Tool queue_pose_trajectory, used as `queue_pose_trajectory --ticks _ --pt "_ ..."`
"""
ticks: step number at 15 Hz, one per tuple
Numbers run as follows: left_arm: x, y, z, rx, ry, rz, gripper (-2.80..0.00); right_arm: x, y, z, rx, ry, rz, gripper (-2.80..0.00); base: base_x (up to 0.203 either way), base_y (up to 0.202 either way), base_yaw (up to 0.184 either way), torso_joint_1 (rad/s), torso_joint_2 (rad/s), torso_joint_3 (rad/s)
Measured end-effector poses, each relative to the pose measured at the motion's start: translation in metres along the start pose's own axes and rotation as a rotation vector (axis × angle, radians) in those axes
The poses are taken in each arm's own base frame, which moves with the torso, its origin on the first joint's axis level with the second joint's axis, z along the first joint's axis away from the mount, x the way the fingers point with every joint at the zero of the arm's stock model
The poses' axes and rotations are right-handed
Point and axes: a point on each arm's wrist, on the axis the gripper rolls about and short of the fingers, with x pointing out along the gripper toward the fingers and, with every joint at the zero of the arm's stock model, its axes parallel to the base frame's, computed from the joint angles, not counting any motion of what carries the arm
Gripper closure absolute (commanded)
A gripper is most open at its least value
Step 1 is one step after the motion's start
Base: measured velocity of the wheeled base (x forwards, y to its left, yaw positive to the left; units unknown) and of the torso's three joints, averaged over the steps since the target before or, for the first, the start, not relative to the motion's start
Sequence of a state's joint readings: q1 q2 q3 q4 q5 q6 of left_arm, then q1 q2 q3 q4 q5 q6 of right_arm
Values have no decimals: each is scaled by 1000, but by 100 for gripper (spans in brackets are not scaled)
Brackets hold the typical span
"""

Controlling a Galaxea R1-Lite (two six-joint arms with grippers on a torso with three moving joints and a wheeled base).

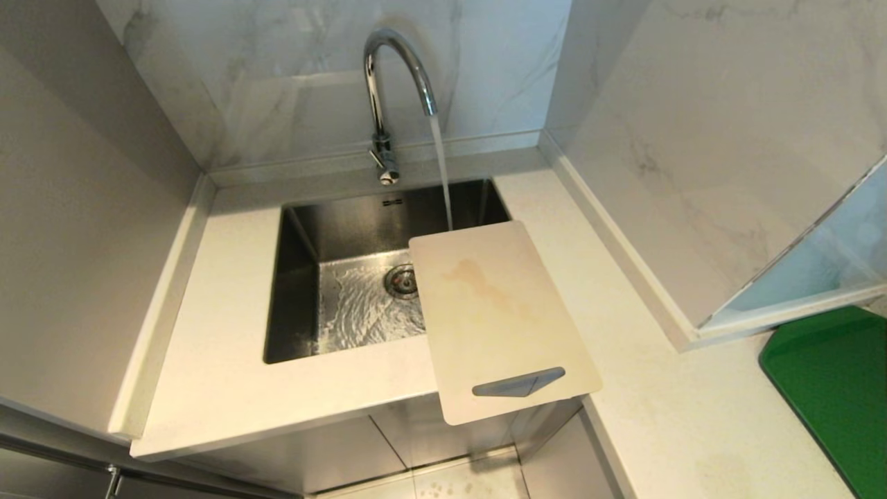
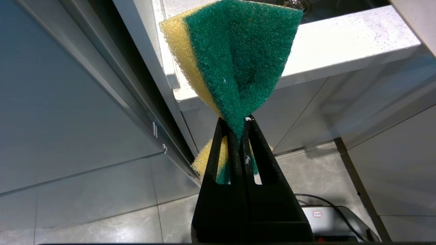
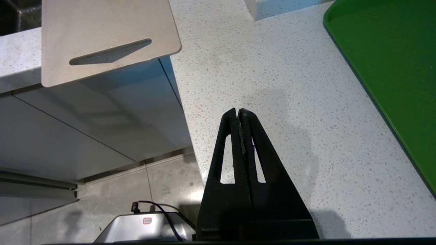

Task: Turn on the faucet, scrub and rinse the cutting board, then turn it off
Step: Pick up the cutting board

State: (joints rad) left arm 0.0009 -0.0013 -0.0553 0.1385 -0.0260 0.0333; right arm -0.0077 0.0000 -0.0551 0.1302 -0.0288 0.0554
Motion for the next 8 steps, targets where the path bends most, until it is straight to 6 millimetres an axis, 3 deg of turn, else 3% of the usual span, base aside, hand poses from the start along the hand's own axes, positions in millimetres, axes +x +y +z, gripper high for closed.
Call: queue_pose_trajectory --ticks 6,8 --pt "0 0 0 0 1 1 0 0 0 1 -7 6 4 0 0 0 0 5 1 -1" --pt "0 0 0 0 1 0 0 -2 2 17 21 -2 27 0 0 0 0 0 0 0"
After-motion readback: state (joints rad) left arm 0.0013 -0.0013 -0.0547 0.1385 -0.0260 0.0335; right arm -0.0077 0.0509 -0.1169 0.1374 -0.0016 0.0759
